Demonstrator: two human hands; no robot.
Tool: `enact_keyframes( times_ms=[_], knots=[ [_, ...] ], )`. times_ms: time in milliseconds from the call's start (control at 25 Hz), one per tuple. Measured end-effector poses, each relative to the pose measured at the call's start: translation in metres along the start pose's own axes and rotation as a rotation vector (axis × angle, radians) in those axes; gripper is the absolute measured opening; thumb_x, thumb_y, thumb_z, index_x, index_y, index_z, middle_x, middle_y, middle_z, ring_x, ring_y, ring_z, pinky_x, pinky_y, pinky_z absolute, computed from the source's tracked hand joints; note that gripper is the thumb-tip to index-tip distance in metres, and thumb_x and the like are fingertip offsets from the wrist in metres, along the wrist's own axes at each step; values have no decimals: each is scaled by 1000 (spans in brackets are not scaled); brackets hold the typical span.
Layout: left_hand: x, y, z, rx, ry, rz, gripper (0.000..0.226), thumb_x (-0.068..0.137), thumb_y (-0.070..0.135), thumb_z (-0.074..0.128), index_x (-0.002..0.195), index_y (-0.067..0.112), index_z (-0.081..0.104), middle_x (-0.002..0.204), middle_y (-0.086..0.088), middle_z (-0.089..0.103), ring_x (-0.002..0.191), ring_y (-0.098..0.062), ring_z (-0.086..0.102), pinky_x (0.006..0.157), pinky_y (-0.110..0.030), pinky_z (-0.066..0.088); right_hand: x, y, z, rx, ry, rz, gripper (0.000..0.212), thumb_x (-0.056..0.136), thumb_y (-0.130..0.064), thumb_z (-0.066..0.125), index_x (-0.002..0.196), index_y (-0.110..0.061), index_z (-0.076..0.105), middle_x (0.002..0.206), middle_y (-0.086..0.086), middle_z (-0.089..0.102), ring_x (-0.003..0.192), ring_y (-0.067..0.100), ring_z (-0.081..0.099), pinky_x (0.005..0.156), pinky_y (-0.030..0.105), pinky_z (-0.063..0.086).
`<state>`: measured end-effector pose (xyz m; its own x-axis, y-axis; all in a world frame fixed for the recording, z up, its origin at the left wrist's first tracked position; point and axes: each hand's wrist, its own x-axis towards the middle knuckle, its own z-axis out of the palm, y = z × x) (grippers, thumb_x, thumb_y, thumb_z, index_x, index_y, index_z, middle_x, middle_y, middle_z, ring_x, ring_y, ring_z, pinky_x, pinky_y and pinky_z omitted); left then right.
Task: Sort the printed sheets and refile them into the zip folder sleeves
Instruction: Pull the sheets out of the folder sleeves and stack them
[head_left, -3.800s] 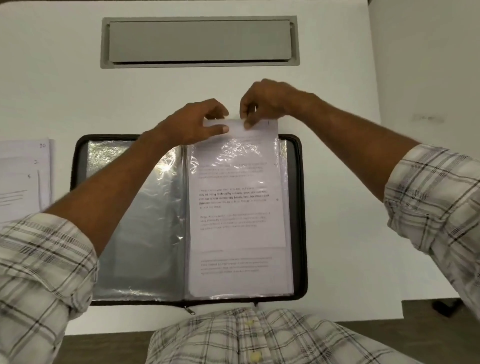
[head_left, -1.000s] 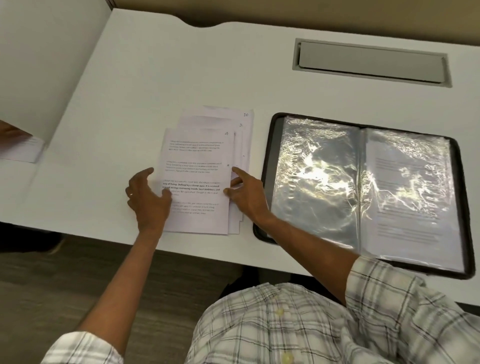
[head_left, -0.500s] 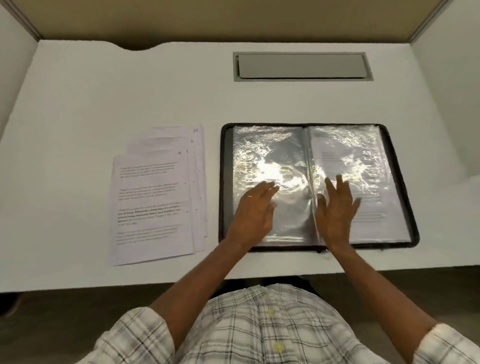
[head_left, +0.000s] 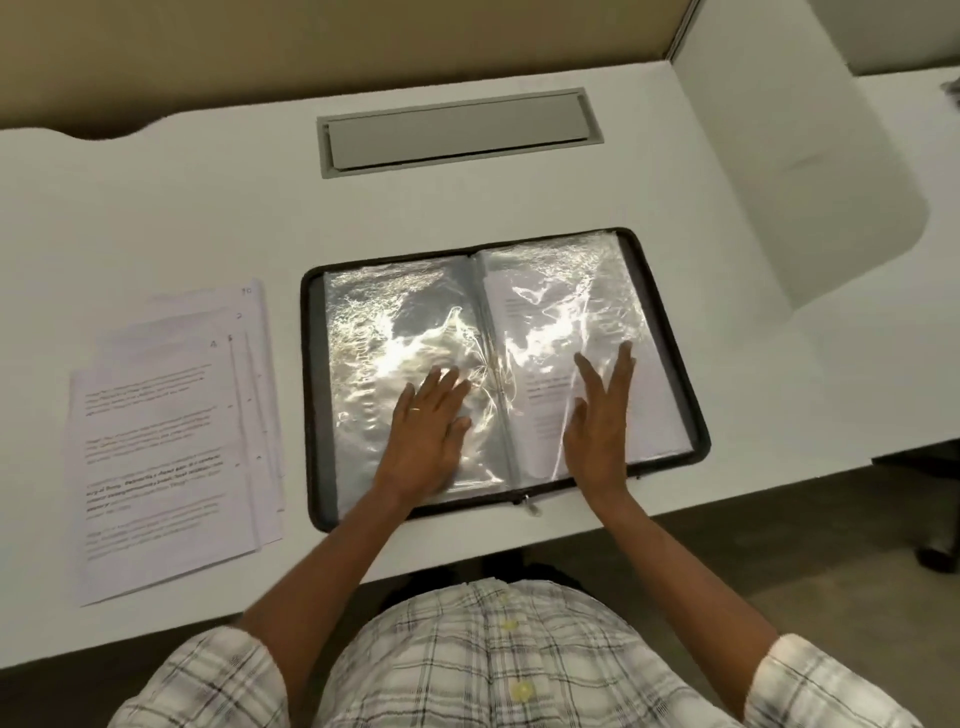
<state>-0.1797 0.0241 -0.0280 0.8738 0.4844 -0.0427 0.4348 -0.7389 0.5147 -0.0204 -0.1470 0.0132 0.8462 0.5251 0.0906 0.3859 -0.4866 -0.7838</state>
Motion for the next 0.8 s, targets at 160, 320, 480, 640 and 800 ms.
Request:
enact_keyframes(
  times_ms=[160,320,480,640,800],
  knots=[
    [14,14,-24,-396,77,-145,36,111,40,41,133,25,66,139,8,64,136,-13,53,112,-49,42,1,-33,4,308,-111,-21,89,92,16,55,163,-18,14,172,-5,-6,159,20,4,105,22,50],
    [37,43,-77,-759,6,-596,63,102,69,34,116,22,74,111,1,76,104,-17,70,88,-35,48,-4,-60,19,559,-559,104,99,91,7,65,163,-33,11,167,-1,26,150,19,34,105,24,50],
    [44,15,-106,-1057,245,-683,52,94,45,72,139,23,58,122,-1,74,102,-18,74,90,-41,56,-9,-85,30,640,-882,157,82,87,-18,82,155,-30,38,154,-2,50,138,10,51,106,27,50],
    [34,-28,-114,-922,295,-745,76,86,-11,72,152,11,42,124,-14,69,106,-27,71,76,-21,60,15,-62,24,394,-537,-37,35,99,-23,67,133,-18,64,134,-3,67,121,9,63,106,32,52],
    [34,-37,-105,-408,429,-547,65,95,6,70,153,11,41,148,-10,51,138,-25,48,107,-23,41,51,12,4,-72,-210,-196,34,104,-15,54,138,-16,60,146,5,57,139,22,49,116,48,40]
  ],
)
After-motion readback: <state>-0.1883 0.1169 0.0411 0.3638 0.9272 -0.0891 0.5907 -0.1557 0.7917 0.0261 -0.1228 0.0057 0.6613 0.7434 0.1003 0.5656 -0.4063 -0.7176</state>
